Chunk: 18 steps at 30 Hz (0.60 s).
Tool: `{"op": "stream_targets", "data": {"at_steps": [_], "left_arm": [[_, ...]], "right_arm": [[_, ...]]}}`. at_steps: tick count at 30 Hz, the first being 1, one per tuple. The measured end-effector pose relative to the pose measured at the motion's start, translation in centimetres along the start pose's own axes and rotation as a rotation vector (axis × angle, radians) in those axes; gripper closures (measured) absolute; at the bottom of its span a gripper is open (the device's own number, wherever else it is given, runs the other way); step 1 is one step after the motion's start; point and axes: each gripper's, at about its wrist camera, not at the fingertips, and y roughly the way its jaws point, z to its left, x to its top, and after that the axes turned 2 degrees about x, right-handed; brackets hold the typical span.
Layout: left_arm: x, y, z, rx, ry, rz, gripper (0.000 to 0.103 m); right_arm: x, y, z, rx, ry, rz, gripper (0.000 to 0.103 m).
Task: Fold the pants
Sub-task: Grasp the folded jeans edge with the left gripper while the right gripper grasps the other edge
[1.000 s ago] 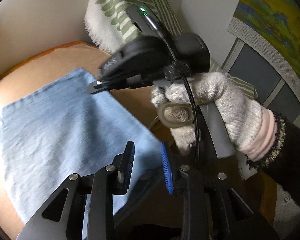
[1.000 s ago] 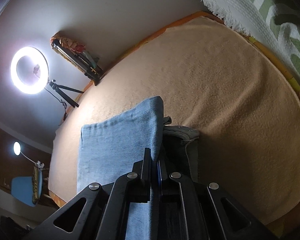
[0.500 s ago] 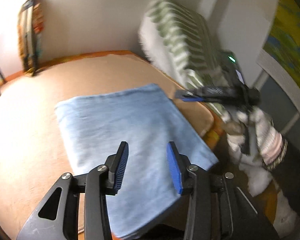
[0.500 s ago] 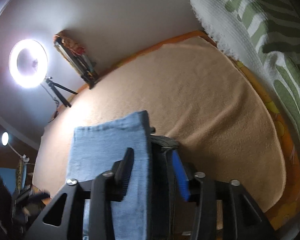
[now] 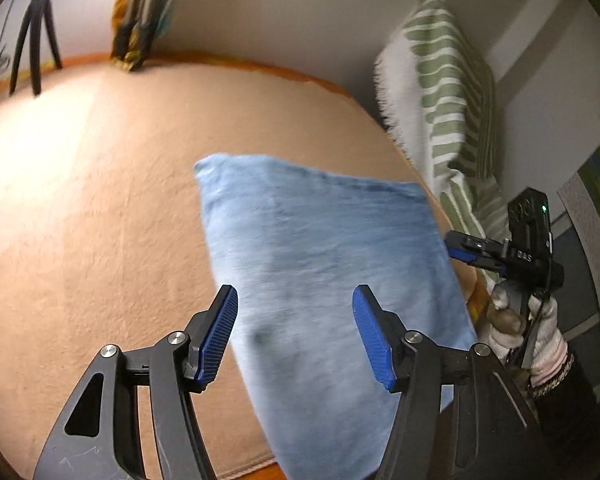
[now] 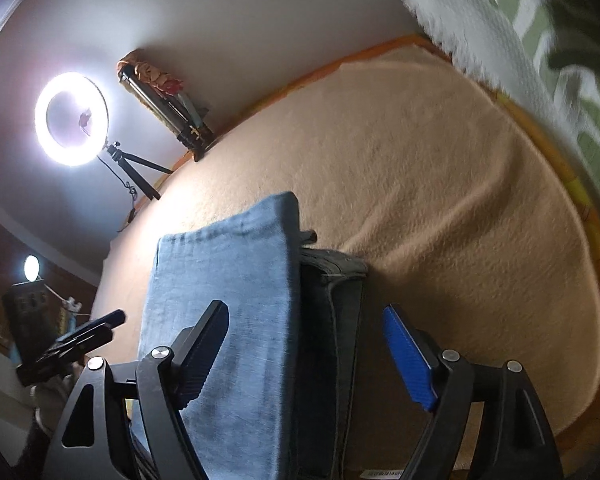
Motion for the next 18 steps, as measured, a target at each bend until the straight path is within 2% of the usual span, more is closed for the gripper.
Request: {"op": "stream_targets", "data": {"at_steps": [4, 9, 15, 17, 18], "left_arm": [[-0.4, 0.9, 0.8, 0.001, -0.016, 0.030, 0.044], [-0.2, 2.1, 1.2, -0.015, -0.031, 0.050, 0.044], [-0.3, 3.3, 1.6, -0.019, -0.033, 0.073, 0.044], [-0.4, 3.3, 1.6, -0.026, -0.034, 0.065, 0.044], [-0.3, 3.4, 1.6, -0.029, -0.032, 0.064, 0.044]], "right_arm": [[-0.6, 0.7, -0.6, 0.073, 0.003, 0.021, 0.022], [-1.3, 2.1, -0.4, 0.086, -0.014, 0.072, 0.024], [-1.9, 2.2, 0.0, 0.108, -0.061, 0.059, 0.024], [-2.3, 2.1, 0.0, 0.139, -0.075, 0.074, 0.030], [-2.5, 2.5, 0.0, 0.167, -0.071, 0.103, 0.039]]}}
